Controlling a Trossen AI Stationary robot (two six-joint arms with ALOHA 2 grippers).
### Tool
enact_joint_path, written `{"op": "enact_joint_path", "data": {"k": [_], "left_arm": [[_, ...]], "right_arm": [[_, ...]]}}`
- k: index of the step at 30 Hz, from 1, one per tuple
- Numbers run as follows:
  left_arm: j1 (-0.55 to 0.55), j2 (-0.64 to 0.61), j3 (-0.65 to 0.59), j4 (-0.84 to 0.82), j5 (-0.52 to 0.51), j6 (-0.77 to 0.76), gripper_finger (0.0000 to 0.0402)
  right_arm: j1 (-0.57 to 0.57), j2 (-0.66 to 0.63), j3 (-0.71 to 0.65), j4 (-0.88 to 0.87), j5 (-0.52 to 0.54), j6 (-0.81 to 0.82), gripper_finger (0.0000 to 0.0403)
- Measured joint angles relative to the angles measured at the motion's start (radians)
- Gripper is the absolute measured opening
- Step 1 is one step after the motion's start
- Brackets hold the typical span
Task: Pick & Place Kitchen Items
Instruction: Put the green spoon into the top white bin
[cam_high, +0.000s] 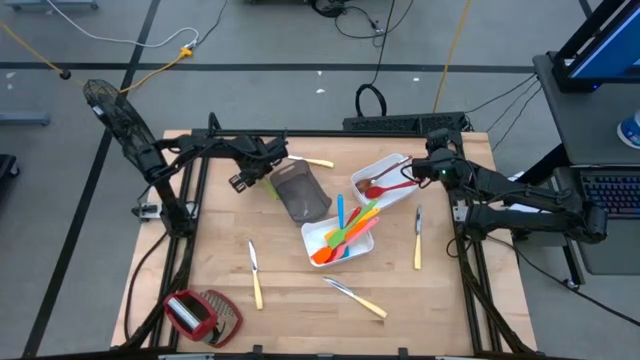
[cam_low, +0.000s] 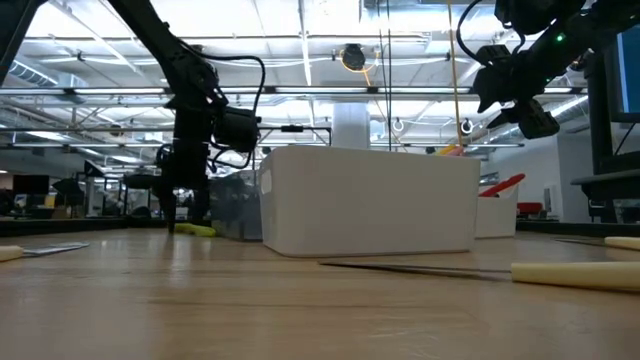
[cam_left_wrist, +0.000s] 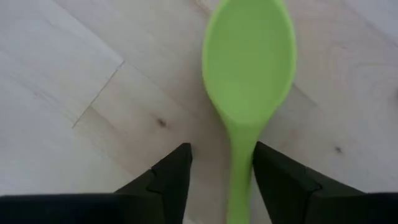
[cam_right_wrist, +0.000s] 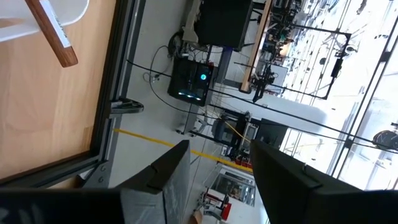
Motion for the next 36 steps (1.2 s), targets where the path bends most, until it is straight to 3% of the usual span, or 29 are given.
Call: {"op": "enact_joint_path", "data": {"k": [12, 19, 24, 30, 36], "left_arm": [[-0.007, -0.069, -0.007, -0.031, -0.099, 0.036, 0.0014], [-0.042, -0.196, -0.006, -0.176, -0.158, -0.004, 0.0021], [-0.113, -0.327, -0.005, -0.176, -0.25, -0.053, 0.001], [-0.264, -0.489, -0.004, -0.029, -0.446, -0.059, 0.0018], [-0.403, -0.587, -0.003, 0.184, -0.674, 0.08, 0.001]], "right_arm": [[-0.001, 0.0, 0.0, -0.002, 0.005, 0.0, 0.016], [-0.001, 0.0, 0.0, -0.003, 0.031, 0.0, 0.016], [-0.001, 0.0, 0.0, 0.0, 0.03, 0.0, 0.016], [0.001, 0.0, 0.0, 0.0, 0.028, 0.022, 0.016], [0.001, 0.0, 0.0, 0.0, -0.002, 0.124, 0.016]]}}
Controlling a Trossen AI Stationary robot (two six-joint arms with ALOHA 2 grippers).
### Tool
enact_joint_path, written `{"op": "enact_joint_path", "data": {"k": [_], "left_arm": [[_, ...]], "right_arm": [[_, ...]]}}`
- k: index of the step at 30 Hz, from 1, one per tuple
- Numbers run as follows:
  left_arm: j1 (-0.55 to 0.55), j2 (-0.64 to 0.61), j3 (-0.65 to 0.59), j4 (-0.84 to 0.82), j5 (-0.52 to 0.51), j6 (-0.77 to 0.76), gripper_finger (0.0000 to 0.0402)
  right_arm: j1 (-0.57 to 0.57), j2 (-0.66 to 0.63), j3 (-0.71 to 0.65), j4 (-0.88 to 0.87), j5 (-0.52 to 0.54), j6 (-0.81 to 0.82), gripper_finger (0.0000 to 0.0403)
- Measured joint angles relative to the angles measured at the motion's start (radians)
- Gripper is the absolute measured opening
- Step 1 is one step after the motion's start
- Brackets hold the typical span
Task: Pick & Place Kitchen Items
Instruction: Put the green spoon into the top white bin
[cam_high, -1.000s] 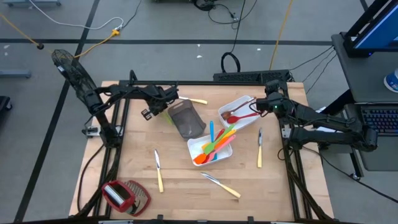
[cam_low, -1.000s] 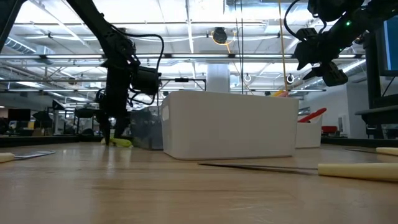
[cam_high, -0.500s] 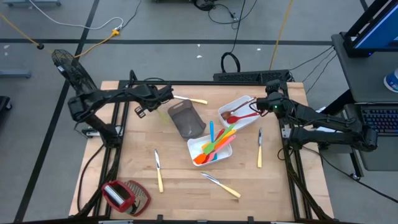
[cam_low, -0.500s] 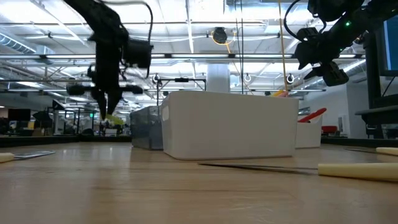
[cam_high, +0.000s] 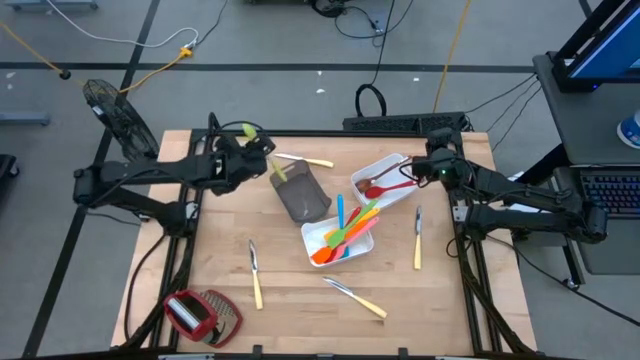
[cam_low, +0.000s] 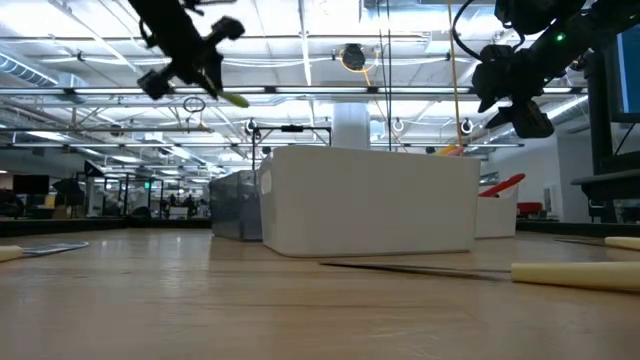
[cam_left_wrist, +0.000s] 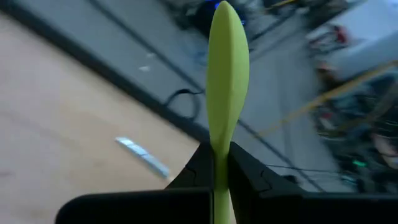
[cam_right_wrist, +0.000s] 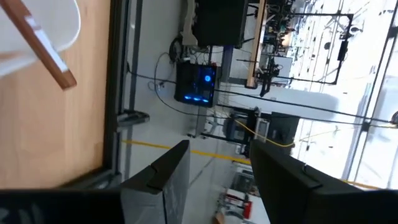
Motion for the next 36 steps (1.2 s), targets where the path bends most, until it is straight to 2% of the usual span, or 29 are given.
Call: {"op": "enact_joint_path", "data": {"k": [3, 7, 10, 13, 15, 21, 23, 28, 33, 36], "left_arm": [[-0.045, -0.019, 0.0, 0.135, -0.043, 0.14, 0.0013], [-0.085, -0.015, -0.001, 0.392, -0.031, 0.391, 0.001], [-0.109, 0.009, 0.001, 0.607, 0.01, 0.578, 0.001], [-0.134, 0.017, -0.002, 0.744, 0.059, 0.723, 0.001], [-0.154, 0.029, 0.004, 0.824, 0.07, 0.766, 0.001], [-0.208, 0.05, 0.0, 0.9, 0.095, 0.819, 0.001], [-0.221, 0.064, 0.0, 0.928, 0.104, 0.834, 0.001], [-0.224, 0.127, 0.0, 1.103, 0.191, 0.903, 0.001], [-0.217, 0.217, 0.0, 1.277, 0.276, 0.951, 0.001], [-0.212, 0.259, 0.005, 1.346, 0.311, 0.939, 0.001]], "right_arm": [[0.0, 0.002, 0.0, 0.0, -0.028, 0.053, 0.016], [0.0, 0.008, 0.0, 0.0, -0.119, 0.154, 0.016], [0.0, 0.017, 0.0, -0.005, -0.237, 0.271, 0.016], [0.0, 0.029, 0.0, -0.002, -0.407, 0.432, 0.016], [0.0, 0.038, 0.0, -0.002, -0.536, 0.577, 0.016], [0.0, 0.047, 0.0, 0.021, -0.984, 1.079, 0.016], [0.0, 0.047, 0.0, 0.063, -1.092, 1.199, 0.016], [0.0, 0.047, 0.0, 0.274, -1.212, 1.484, 0.016], [0.001, 0.047, 0.001, 0.494, -1.382, 1.725, 0.0165], [0.015, 0.047, 0.001, 0.583, -1.386, 1.821, 0.0175]]}}
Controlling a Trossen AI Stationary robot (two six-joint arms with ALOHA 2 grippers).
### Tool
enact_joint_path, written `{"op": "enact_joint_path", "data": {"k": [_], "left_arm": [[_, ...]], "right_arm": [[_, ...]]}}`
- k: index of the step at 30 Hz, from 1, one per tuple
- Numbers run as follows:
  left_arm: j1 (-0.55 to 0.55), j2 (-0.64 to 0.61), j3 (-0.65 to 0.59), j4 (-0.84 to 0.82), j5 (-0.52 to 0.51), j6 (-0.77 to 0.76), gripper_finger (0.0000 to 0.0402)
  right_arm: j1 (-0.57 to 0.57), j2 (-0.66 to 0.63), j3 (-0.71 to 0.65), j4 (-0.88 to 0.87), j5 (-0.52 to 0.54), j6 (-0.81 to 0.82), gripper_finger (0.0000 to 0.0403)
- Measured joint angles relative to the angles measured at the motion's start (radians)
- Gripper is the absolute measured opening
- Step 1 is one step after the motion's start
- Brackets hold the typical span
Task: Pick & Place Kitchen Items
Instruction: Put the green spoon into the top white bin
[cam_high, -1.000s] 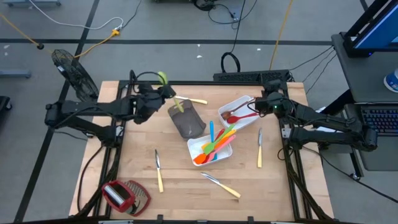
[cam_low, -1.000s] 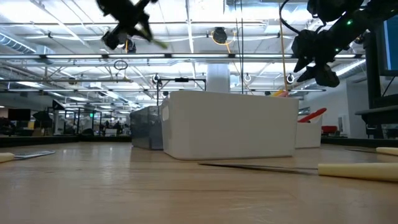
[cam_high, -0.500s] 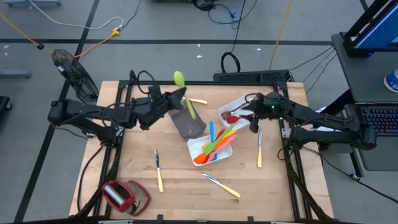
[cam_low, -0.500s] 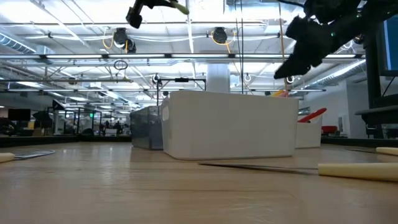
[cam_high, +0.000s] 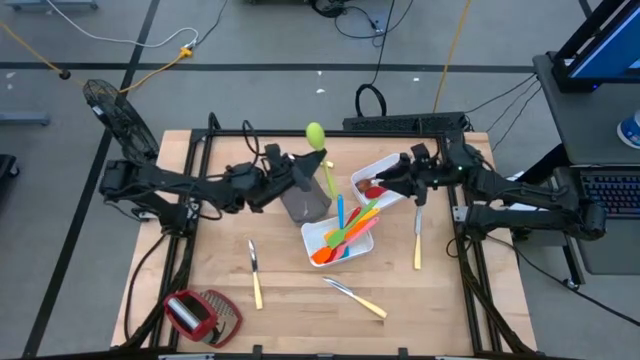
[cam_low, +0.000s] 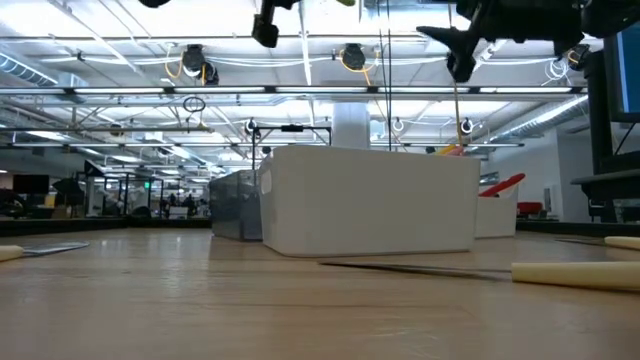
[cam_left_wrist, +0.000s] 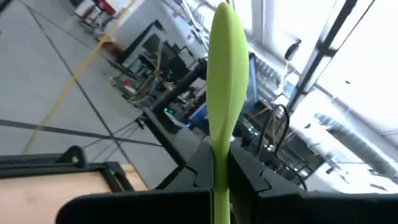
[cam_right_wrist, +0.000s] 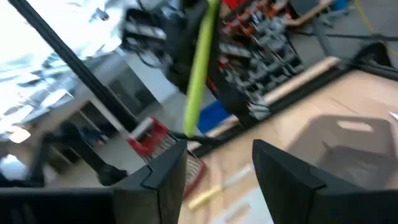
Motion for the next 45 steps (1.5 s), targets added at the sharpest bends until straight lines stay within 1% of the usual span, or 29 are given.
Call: {"op": "enact_joint_path", "data": {"k": [4, 7, 12, 17, 19, 22, 29, 37, 45], "left_arm": [[0.0, 0.048, 0.022, 0.045, 0.027, 0.0, 0.001], [0.0, 0.078, 0.048, 0.051, 0.042, -0.016, 0.001], [0.0, 0.121, 0.101, 0.045, 0.081, -0.017, 0.001], [-0.005, 0.134, 0.136, -0.021, 0.085, -0.034, 0.001], [-0.011, 0.14, 0.144, -0.036, 0.087, -0.034, 0.001], [-0.022, 0.152, 0.157, -0.026, 0.086, -0.035, 0.001], [-0.031, 0.163, 0.155, -0.031, 0.074, -0.051, 0.001], [-0.034, 0.182, 0.154, -0.026, 0.071, -0.09, 0.001], [-0.021, 0.195, 0.154, -0.018, 0.071, -0.105, 0.001]], "right_arm": [[0.043, 0.013, 0.0, 0.08, 0.001, 0.06, 0.0195], [0.084, 0.043, 0.0, 0.102, 0.009, 0.101, 0.0215], [0.144, 0.104, 0.0, 0.123, 0.087, 0.123, 0.0251], [0.183, 0.149, 0.0, 0.199, 0.117, 0.127, 0.0281], [0.193, 0.162, 0.0, 0.225, 0.147, 0.128, 0.0288], [0.203, 0.178, 0.0, 0.245, 0.19, 0.126, 0.0294], [0.216, 0.209, 0.0, 0.268, 0.191, 0.149, 0.0293], [0.246, 0.269, 0.0, 0.363, 0.192, 0.175, 0.0293], [0.247, 0.319, 0.004, 0.425, 0.194, 0.186, 0.0293]]}}
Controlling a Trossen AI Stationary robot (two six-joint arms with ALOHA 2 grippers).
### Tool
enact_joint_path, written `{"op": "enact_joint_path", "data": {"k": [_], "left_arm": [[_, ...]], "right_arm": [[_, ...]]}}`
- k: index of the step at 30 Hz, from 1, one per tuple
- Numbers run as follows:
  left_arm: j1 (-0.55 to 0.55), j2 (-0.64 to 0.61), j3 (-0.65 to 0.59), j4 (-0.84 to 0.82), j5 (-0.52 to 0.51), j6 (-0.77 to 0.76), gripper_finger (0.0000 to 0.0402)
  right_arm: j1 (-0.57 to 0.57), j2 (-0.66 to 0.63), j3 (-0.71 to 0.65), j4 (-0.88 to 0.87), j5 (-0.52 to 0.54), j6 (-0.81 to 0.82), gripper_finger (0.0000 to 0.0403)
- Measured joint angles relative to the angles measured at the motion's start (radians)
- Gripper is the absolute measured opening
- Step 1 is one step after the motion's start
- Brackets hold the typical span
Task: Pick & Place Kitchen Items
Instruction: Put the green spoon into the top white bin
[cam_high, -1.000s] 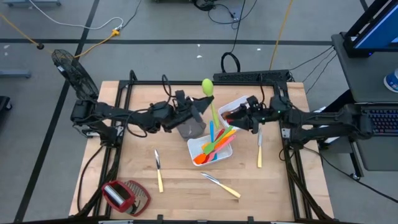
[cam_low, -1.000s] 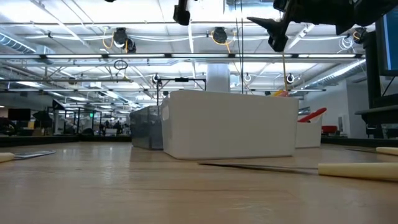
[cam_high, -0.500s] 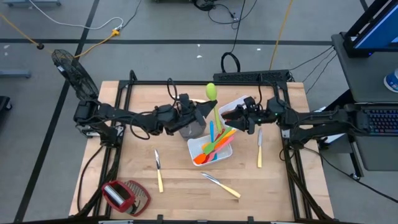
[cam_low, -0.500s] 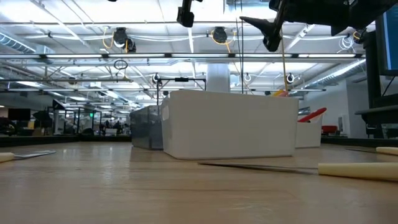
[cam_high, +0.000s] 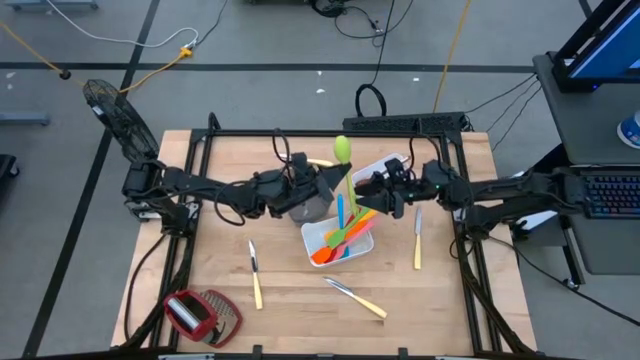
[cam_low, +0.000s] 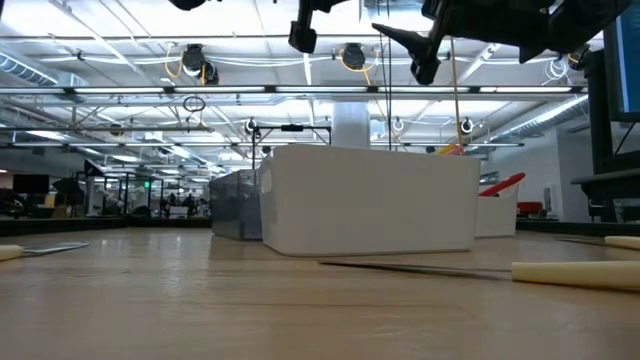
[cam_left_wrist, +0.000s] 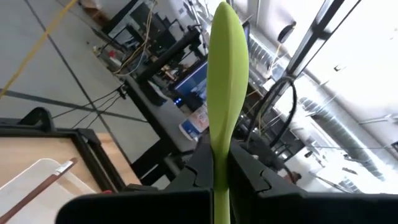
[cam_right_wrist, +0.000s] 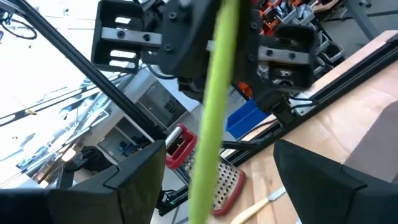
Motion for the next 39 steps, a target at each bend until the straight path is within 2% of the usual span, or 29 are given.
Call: {"op": "enact_joint_path", "data": {"k": [7, 13, 21, 28, 33, 39], "left_arm": [[0.018, 0.002, 0.0, -0.013, 0.001, -0.008, 0.001], [0.03, 0.002, 0.0, -0.014, 0.015, 0.012, 0.001], [0.056, 0.002, 0.0, -0.016, 0.071, 0.012, 0.001], [0.07, 0.002, 0.0, -0.051, 0.084, 0.01, 0.001], [0.096, 0.001, 0.0, -0.063, 0.167, -0.02, 0.0021], [0.116, 0.001, 0.0, -0.069, 0.23, -0.067, 0.0077]], "right_arm": [[0.0, 0.06, 0.062, 0.001, -0.006, -0.01, 0.0287], [-0.015, 0.088, 0.093, -0.035, -0.01, -0.026, 0.0245], [-0.088, 0.079, 0.095, -0.058, -0.051, -0.008, 0.0151], [-0.12, 0.079, 0.095, -0.074, -0.082, 0.006, 0.0033], [-0.124, 0.079, 0.095, -0.077, -0.074, -0.03, 0.0033], [-0.157, 0.076, 0.095, -0.1, -0.096, -0.081, 0.0033]]}}
